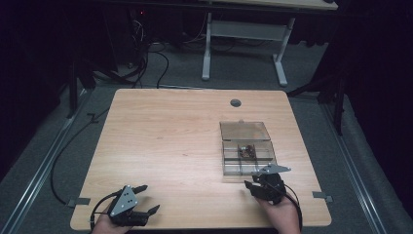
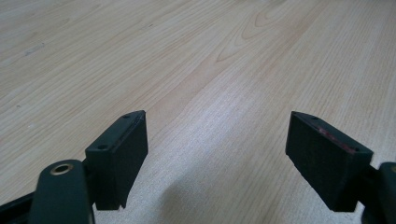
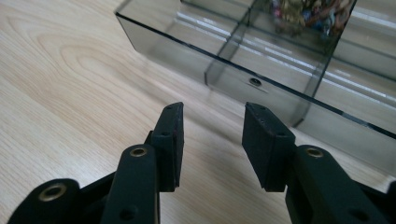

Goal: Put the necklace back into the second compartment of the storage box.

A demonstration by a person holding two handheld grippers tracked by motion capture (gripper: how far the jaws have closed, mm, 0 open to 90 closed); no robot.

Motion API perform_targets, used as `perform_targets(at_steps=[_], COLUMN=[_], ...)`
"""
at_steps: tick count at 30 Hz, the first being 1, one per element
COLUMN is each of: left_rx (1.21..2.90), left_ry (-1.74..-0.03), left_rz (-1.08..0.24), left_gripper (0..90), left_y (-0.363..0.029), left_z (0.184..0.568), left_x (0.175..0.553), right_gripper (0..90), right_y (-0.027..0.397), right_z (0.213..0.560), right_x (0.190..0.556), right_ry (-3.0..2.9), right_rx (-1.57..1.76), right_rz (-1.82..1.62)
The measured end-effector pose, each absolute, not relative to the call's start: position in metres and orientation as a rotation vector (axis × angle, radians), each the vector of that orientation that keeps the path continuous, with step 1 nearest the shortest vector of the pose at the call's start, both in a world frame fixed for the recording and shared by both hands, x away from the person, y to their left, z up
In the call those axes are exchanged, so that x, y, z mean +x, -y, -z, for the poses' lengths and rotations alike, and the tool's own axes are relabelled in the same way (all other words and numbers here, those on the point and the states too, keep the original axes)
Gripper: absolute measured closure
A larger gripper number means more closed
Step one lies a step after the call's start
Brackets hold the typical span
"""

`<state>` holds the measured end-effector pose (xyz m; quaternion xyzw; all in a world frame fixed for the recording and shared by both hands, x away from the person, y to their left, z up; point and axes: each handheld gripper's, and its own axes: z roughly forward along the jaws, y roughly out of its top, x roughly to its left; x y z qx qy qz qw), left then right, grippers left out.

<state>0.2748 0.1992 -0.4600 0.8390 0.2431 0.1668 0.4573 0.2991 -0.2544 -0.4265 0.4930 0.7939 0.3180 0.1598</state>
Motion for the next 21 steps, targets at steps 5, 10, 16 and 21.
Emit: perform_targets(at_steps=[5, 10, 16, 21], left_rx=[2.070, 2.043, 2.027, 2.029], left_ry=[-0.597, -0.618, -0.661, -0.661], left_rz=[-0.430, -0.475, -0.512, -0.509], left_gripper=[22.2, 22.8, 23.3, 23.2], left_y=[-0.198, -0.199, -0.198, -0.198], left_z=[0.460, 0.460, 0.460, 0.460], left_x=[0.274, 0.273, 0.274, 0.274], right_gripper=[61.1, 58.1, 53.2, 53.6], right_y=[0.254, 0.263, 0.272, 0.268], right_z=[0.436, 0.451, 0.453, 0.453], right_x=[0.286, 0.275, 0.271, 0.270], right_ry=[-2.098, -1.978, -1.909, -1.919], right_rx=[1.374, 1.394, 1.415, 1.382], right_rz=[-0.987, -1.151, -1.261, -1.229])
